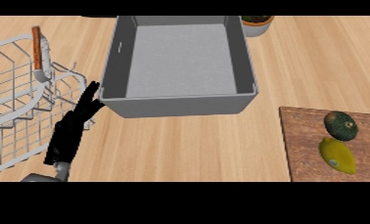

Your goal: Pick the squash from the cutting board and place it in the cardboard box

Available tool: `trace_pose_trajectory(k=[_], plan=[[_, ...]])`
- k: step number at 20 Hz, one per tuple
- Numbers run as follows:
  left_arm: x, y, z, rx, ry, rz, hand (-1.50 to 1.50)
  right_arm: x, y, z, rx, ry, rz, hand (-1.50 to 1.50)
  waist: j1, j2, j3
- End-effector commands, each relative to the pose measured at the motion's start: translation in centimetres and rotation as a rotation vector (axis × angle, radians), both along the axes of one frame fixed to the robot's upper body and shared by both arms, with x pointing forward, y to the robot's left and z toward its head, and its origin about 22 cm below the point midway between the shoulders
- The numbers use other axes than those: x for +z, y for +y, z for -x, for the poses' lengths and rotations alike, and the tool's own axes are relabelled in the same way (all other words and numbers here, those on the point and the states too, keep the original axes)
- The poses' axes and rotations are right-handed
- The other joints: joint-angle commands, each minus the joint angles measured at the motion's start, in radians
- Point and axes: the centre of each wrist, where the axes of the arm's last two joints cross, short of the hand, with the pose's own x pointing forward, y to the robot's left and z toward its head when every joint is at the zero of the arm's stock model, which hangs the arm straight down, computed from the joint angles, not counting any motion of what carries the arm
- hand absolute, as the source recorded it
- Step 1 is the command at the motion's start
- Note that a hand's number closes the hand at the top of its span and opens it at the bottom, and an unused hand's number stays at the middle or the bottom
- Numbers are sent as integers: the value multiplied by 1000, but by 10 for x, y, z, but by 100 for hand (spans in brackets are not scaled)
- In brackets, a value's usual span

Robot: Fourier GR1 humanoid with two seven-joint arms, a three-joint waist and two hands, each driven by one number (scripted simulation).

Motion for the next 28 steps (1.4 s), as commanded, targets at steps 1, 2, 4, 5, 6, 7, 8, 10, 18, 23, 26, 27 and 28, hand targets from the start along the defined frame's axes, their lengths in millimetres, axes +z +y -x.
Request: trace_pose_trajectory(k=[1,2,4,5,6,7,8,10,18,23,26,27,28], plan=[[8,11,-7,53,-59,-64,0,19,-1,1,53,281,161,-150,3,-3,2],[10,21,-12,65,-36,-46,0,15,5,2,83,311,188,-150,-5,-3,3],[11,20,4,77,-35,-43,0,11,18,0,113,386,188,-150,1,-8,4],[16,22,-1,69,-38,-53,0,20,31,-6,115,409,192,-150,-7,-8,3],[1,25,9,72,-23,-46,0,22,43,-12,116,425,198,-150,-4,-8,3],[3,31,8,77,-31,-44,0,20,30,-5,123,454,186,-150,-7,-7,4],[-1,25,4,65,-43,-50,0,24,48,-12,113,452,193,-150,-12,-7,4],[15,33,-6,86,-50,-56,0,20,53,-12,106,478,220,-150,-13,-6,4],[14,27,8,83,-49,-51,0,-8,77,-4,11,485,227,-150,-15,-7,5],[4,24,5,66,-39,-47,0,-23,84,-19,4,542,264,-150,-9,-5,5],[0,15,10,92,-43,-48,0,-25,79,-17,3,553,249,-150,-11,-6,5],[-6,19,-2,90,-35,-63,0,-29,81,-21,3,534,244,-150,-12,-5,5],[12,33,0,70,-43,-48,0,-24,62,-12,-4,534,252,-150,-12,-5,5]])
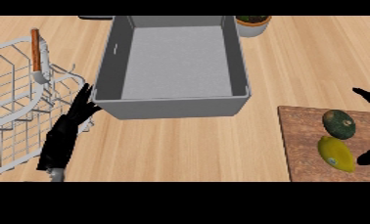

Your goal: Pick the squash from the cutting board and place it in the cardboard box

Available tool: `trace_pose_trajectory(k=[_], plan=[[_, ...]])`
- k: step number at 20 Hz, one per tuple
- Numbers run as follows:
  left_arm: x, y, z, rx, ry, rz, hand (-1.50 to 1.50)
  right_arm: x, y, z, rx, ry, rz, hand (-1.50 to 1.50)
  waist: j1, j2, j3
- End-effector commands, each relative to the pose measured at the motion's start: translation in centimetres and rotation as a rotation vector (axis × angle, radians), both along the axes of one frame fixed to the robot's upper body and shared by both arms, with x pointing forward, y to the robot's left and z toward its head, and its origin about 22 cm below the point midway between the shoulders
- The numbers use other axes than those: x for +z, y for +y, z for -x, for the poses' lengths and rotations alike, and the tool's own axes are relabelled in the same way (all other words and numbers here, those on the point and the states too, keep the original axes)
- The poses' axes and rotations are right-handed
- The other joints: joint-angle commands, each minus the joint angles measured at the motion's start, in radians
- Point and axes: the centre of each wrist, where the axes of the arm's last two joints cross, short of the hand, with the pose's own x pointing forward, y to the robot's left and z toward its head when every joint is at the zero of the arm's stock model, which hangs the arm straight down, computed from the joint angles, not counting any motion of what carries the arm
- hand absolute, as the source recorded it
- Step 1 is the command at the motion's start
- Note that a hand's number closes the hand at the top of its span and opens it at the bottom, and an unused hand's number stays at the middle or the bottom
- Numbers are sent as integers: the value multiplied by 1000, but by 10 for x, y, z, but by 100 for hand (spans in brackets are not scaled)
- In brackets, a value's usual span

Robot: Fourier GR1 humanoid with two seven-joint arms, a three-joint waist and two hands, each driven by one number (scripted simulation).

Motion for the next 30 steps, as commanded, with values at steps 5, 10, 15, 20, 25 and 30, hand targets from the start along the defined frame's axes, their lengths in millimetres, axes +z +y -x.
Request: trace_pose_trajectory(k=[5,10,15,20,25,30], plan=[[4,16,0,56,6,-32,0,-12,12,8,8,-10,-6,-150,-1,2,-2],[5,29,-10,71,-10,-40,0,-29,21,1,-12,-16,-12,-150,-1,3,-2],[-2,25,-9,76,-13,-26,0,-15,10,-18,-23,-24,-25,-150,1,3,-2],[4,11,-17,64,4,-28,0,-49,14,-7,-21,10,-15,-150,-2,3,-2],[34,18,-21,68,-8,-28,0,-41,-2,-19,6,28,13,-150,3,4,-1],[12,18,-1,58,6,-31,0,-45,4,-9,36,57,0,-150,0,2,-2]])
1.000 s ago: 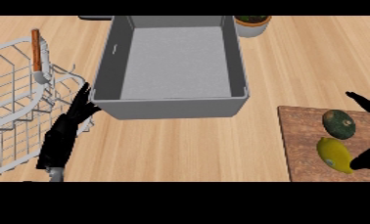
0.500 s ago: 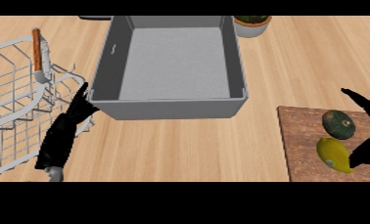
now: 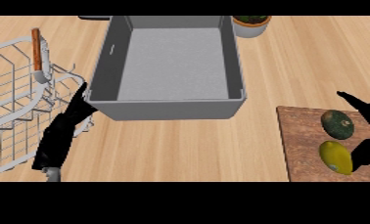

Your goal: Pick the squash from the cutting board and place it in the cardboard box

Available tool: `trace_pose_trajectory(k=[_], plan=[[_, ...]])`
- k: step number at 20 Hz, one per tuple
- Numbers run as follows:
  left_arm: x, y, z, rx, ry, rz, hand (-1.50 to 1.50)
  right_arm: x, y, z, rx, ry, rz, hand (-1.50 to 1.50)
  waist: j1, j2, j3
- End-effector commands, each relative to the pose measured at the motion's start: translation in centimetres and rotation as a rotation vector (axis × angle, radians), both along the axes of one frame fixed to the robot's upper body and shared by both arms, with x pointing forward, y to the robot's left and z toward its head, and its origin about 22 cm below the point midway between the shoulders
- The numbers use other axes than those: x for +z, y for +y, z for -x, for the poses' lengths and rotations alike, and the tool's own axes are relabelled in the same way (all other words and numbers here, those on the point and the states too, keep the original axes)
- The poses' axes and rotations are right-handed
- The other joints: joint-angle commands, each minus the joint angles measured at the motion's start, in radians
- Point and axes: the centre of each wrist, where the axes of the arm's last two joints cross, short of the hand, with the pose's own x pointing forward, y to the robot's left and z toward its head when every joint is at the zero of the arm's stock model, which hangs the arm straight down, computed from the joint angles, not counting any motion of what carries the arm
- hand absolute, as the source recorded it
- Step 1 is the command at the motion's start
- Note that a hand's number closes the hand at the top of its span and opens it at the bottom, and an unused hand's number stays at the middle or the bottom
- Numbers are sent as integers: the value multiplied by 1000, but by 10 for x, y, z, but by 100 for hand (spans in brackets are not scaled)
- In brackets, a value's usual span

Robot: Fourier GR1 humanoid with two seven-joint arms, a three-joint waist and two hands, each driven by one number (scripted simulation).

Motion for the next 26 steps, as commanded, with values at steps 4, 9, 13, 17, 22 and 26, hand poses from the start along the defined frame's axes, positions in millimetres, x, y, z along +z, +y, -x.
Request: trace_pose_trajectory(k=[4,9,13,17,22,26], plan=[[-3,21,-2,82,-22,-11,0,-19,20,8,3,-16,-61,150,-2,7,4],[-3,24,-6,70,-22,-25,0,-8,0,-7,-14,-196,120,150,2,9,4],[-4,-5,-6,6,-35,0,0,18,47,-61,249,-269,154,150,65,24,6],[10,-35,-18,-128,-78,22,0,61,100,-98,615,-330,200,150,213,61,7],[18,-31,-31,-120,-94,-2,0,83,115,-131,791,-397,176,150,185,63,10],[20,-30,-34,-89,-96,-4,0,116,120,-157,841,-484,175,150,165,58,9]])
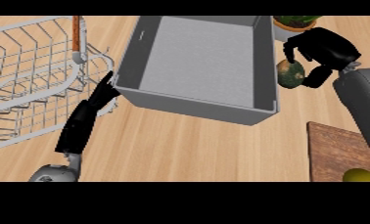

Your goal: Pick the squash from the cutting board and place it in the cardboard box

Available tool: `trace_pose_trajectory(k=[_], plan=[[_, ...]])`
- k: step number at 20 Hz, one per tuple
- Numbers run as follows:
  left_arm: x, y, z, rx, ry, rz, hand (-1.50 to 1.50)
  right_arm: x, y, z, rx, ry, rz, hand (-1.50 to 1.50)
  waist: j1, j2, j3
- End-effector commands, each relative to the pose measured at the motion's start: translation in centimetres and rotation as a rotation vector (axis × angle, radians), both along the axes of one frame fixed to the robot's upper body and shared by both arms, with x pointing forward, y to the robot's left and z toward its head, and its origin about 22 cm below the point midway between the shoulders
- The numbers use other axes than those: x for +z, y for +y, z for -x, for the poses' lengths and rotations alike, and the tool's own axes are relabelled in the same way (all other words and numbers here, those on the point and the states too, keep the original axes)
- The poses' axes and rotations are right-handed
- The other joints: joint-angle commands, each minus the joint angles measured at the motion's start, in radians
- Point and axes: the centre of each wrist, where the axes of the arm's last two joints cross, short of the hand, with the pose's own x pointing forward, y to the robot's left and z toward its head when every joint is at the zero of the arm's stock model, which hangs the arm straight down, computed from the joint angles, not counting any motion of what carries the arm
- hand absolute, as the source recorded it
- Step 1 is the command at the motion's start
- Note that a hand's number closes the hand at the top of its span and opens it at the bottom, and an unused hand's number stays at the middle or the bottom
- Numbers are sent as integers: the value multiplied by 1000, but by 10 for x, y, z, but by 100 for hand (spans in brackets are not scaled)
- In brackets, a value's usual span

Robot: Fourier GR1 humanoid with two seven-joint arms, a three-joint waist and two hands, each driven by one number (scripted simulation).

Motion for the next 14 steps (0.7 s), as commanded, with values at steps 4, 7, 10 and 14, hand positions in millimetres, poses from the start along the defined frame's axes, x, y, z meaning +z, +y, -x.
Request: trace_pose_trajectory(k=[4,7,10,14], plan=[[-5,19,-2,86,-5,-5,0,29,21,-38,153,-74,-108,150,-37,-5,-2],[-9,11,3,85,-4,-17,0,53,41,-52,274,-38,-339,150,-44,-10,-2],[1,27,6,114,-9,-7,0,57,26,-53,386,-13,-505,150,-60,-17,-1],[-6,17,5,125,0,5,0,57,53,-64,508,54,-601,150,-78,-16,-3]])
